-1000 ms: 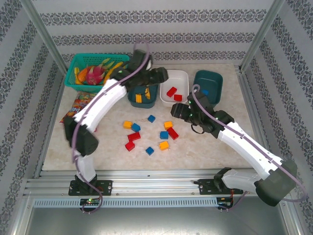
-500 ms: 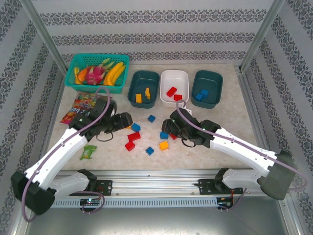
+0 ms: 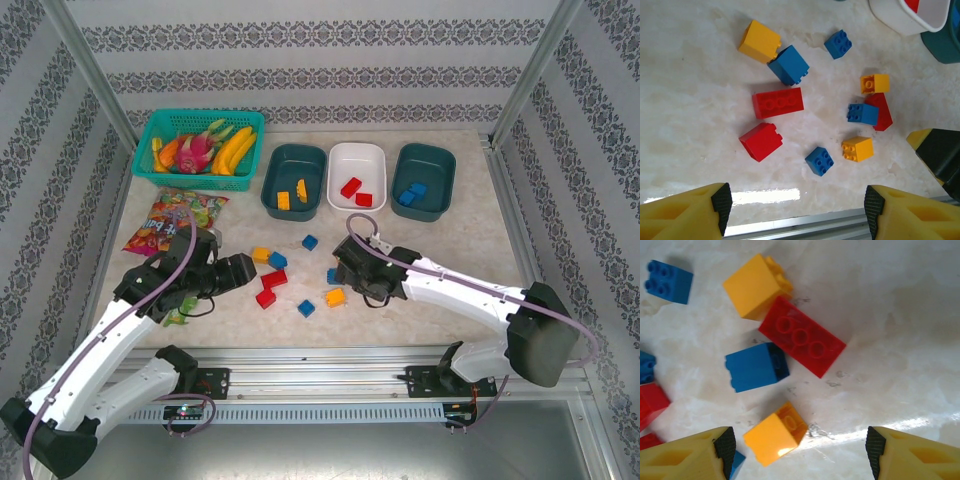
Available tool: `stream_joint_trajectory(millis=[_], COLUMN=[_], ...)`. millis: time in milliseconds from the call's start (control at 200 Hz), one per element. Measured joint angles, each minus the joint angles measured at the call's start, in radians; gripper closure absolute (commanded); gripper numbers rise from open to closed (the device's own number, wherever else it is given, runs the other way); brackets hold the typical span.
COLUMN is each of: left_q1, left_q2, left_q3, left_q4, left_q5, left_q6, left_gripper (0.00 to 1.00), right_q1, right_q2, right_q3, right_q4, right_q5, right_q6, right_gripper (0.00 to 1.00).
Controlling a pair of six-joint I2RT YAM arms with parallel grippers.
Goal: Sort the legos into containers by color
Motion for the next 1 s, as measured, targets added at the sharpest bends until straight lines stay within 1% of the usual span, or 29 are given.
stream_joint_trajectory(millis=[110,215,290,460,600,674,739,999], left_q1=[0.000,0.000,0.000,0.000,0.000,0.000,-0.001,-0.001], left_q2=[0.000,0.000,0.006,0.046,0.072,0.087,0.098,0.109], left_q3=[-0.027,-0.051,-0.059,-0.059,-0.059,-0.059,-0.058,-0.055], left_q4=[0.000,0.002,0.003,0.032,0.051,0.056,0.059,0.075], left_q5=[0.013,0.024,0.028,0.036,0.042,0.042,0.042,0.042], left_q6=[-0.001,-0.004,-0.004,-0.004,-0.004,-0.004,-0.004,-0.004], left_gripper=[0.27,0.28,0.28,0.28,0.28,0.28,0.28,0.28], right_q1=[-0.046,-0.133,-0.166,-0.179,-0.164,-0.164,-0.154,-0.092], right_q2=[-0.020,-0.020,-0.013,0.072,0.142,0.165,0.181,0.283], right_q3=[-0.040,-0.042,-0.042,-0.028,0.012,0.046,0.072,0.146], right_q4=[-0.002,-0.004,-0.005,-0.009,-0.021,-0.023,-0.013,0.016], right_q5=[-0.020,-0.067,-0.105,-0.219,-0.263,-0.283,-0.303,-0.341], right_q6=[-0.044,-0.182,-0.291,-0.514,-0.615,-0.619,-0.589,-0.329], right_gripper=[0.33,0.33,0.33,0.33,0.33,0.34,0.33,0.31])
